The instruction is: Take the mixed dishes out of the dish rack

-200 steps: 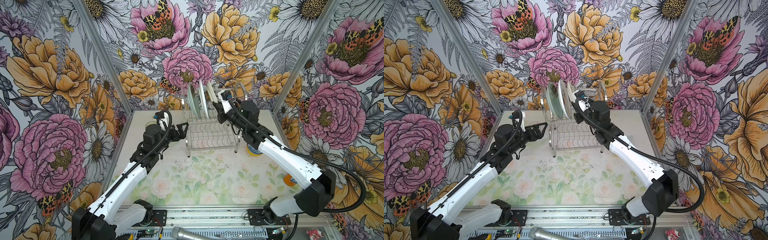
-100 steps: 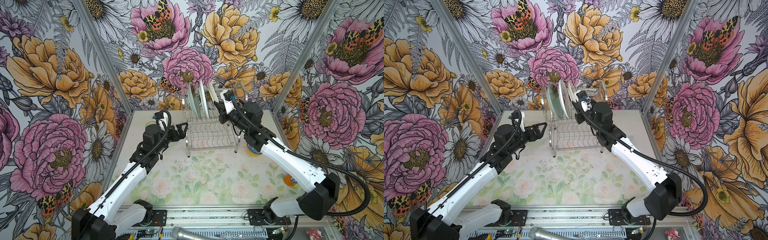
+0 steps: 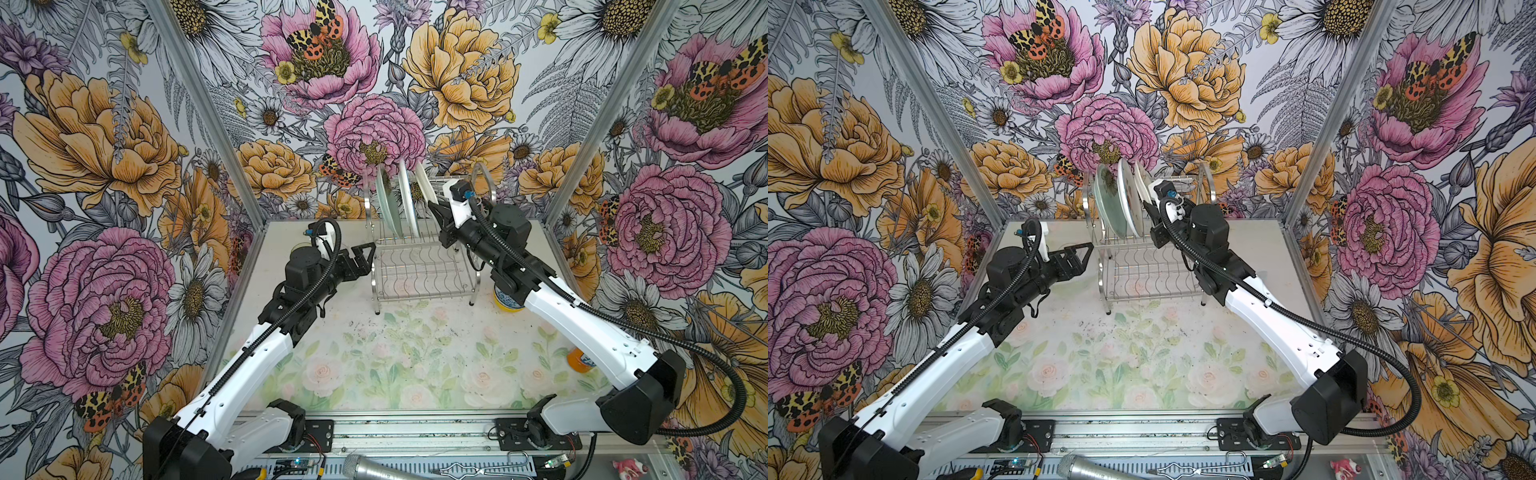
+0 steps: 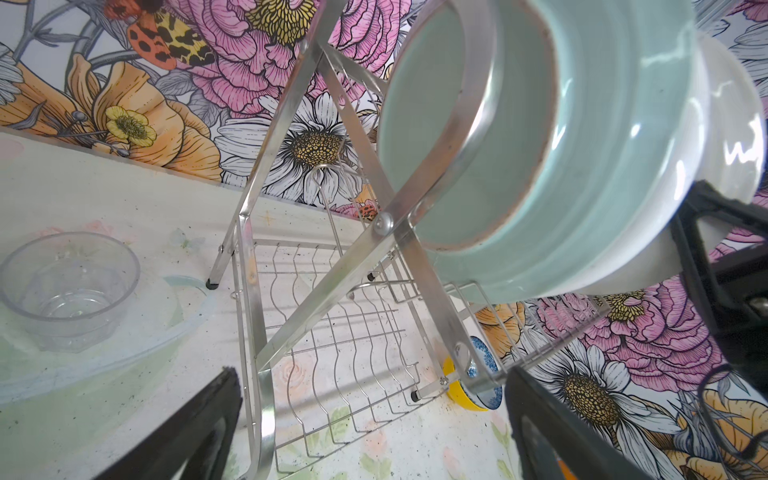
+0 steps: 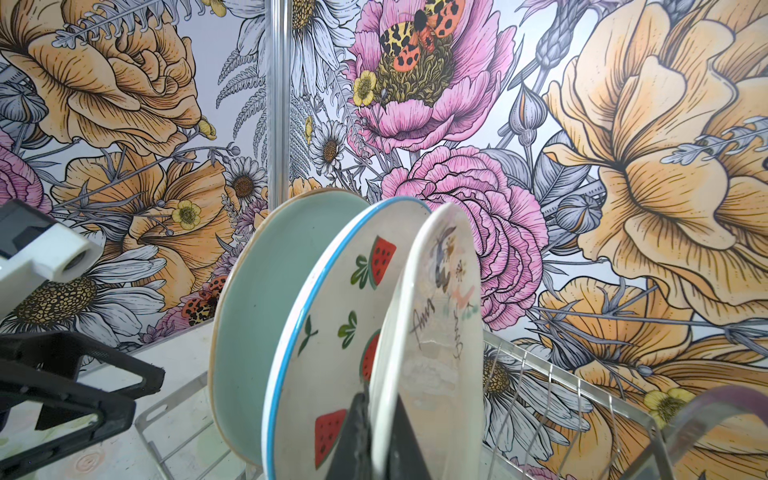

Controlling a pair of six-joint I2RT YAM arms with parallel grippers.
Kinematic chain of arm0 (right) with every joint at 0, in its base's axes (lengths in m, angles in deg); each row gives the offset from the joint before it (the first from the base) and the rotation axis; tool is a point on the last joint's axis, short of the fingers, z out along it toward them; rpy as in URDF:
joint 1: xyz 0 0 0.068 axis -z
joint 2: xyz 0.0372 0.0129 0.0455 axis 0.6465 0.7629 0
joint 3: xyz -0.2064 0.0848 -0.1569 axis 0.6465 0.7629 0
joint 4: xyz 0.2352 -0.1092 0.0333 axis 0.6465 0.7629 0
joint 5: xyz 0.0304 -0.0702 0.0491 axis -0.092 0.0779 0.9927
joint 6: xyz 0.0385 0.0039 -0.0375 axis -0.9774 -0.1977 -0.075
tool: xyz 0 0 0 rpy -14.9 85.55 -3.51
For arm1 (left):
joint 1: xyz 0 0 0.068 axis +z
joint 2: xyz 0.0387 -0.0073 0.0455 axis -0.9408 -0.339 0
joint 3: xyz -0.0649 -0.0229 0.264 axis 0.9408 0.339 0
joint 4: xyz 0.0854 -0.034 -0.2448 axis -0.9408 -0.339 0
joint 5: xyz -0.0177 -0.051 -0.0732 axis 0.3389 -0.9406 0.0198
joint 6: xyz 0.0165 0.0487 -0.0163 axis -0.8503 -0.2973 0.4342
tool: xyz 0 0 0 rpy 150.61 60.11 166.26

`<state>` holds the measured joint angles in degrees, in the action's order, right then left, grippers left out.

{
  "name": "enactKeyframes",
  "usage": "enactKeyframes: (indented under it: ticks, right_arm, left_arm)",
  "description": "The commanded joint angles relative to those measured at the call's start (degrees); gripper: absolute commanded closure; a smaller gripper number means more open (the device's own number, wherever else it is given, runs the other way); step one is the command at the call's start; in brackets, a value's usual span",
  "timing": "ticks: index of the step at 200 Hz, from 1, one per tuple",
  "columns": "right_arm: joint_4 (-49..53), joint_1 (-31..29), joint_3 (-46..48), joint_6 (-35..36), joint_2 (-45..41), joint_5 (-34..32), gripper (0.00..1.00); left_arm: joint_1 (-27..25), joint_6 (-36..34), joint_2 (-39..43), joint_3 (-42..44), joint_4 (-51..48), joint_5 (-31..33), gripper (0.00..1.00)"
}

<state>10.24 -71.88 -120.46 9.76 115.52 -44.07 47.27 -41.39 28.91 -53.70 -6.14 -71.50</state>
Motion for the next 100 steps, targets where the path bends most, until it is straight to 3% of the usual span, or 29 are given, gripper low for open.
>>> enactKeyframes:
  ticks: [1, 54, 100]
  right_arm:
    - [-9.8, -0.3, -1.2, 1.7, -4.6, 0.5, 1.00]
    - [-9.9, -0.1, -0.8, 3.0, -5.0, 0.4, 1.00]
    - [-10.4, -0.2, 0.2, 4.7, -5.6, 0.3, 1.00]
  left_arm:
    - [-1.0, -1.3, -0.1, -4.9, 0.9, 2.4, 0.01]
    - [-2.3, -1.7, -2.7, -17.1, 1.4, 1.8, 0.01]
    - [-3.0, 3.9, -8.6, -32.2, -3.4, -5.0, 0.01]
